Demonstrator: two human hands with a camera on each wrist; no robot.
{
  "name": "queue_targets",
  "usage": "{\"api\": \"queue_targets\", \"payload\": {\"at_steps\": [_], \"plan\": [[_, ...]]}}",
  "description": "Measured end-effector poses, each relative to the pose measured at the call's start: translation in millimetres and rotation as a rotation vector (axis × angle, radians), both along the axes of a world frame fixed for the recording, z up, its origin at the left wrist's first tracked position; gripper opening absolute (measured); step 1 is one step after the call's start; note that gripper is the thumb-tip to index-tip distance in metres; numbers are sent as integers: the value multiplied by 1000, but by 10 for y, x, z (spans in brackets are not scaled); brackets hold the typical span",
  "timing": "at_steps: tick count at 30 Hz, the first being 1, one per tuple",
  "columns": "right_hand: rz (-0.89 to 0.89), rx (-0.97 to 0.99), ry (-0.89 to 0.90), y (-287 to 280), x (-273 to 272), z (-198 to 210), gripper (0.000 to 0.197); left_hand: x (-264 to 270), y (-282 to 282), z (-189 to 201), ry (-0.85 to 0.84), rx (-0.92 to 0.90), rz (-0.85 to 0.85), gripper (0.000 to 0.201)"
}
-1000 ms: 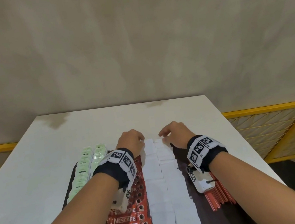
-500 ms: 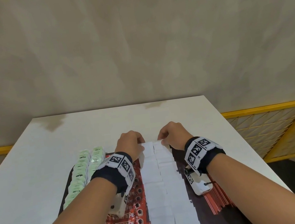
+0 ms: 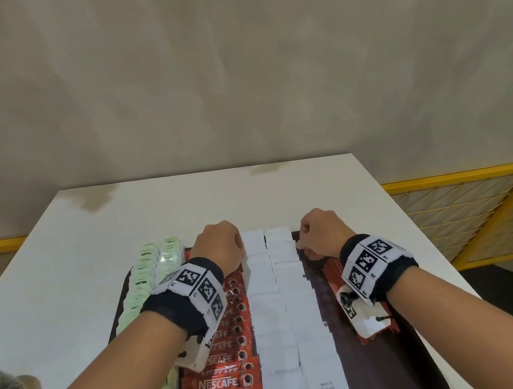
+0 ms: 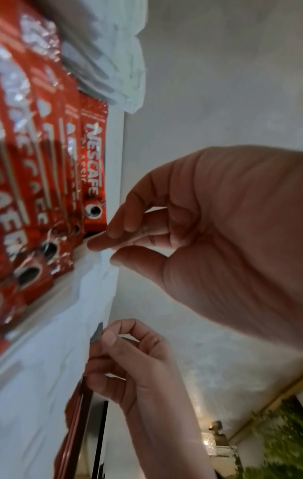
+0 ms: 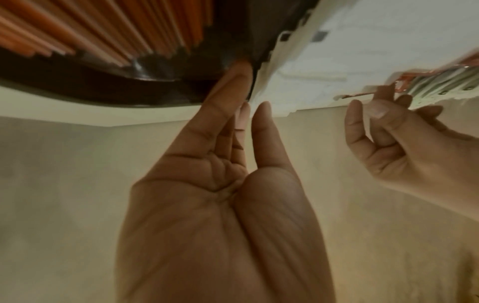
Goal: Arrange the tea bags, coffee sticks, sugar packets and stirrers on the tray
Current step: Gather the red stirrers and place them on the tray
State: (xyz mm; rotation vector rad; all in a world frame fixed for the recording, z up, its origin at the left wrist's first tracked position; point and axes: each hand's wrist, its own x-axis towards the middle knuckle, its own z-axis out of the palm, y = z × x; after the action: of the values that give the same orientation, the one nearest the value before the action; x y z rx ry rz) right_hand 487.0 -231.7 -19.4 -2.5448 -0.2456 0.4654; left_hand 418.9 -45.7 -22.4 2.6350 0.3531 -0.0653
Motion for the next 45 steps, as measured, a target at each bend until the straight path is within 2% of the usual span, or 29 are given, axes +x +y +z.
{"api": "queue_targets", "payload": {"at_steps": [5, 9, 14, 20, 25, 27, 29, 31, 33, 38, 45], "plan": [[-10, -6, 42, 58, -94, 4, 12, -39, -70, -18, 29, -34, 16, 16], [-35, 31, 91, 41, -105, -27, 15, -38, -56, -40, 18, -56, 37, 9], [-82, 111, 126, 0, -129, -20, 12, -46, -57, -44, -6, -26, 35, 5], [-110, 176, 98, -21, -126, 10, 12, -67, -47, -44, -22, 10, 10, 14], [-108, 171, 52, -5, -111, -17, 8, -77, -44, -32, -23, 18, -1, 13], [-64, 133, -45, -5, -102, -21, 7, -91, -54, -16, -47, 19, -4, 9], [54, 82, -128, 7, -103, 5, 5, -111, -67, 7, -70, 15, -34, 7], [209, 30, -119, 38, -136, 38, 5, -134, -77, 29, -70, 18, -94, 8], [289, -37, -103, 70, -161, 41, 7, -156, -82, 42, -40, 25, -152, 9], [321, -127, -126, 105, -193, -3, 7, -172, -97, 13, 1, 73, -180, 8], [341, -141, -135, 99, -188, 7, 8, -154, -125, 7, 14, 83, -205, 12]]}}
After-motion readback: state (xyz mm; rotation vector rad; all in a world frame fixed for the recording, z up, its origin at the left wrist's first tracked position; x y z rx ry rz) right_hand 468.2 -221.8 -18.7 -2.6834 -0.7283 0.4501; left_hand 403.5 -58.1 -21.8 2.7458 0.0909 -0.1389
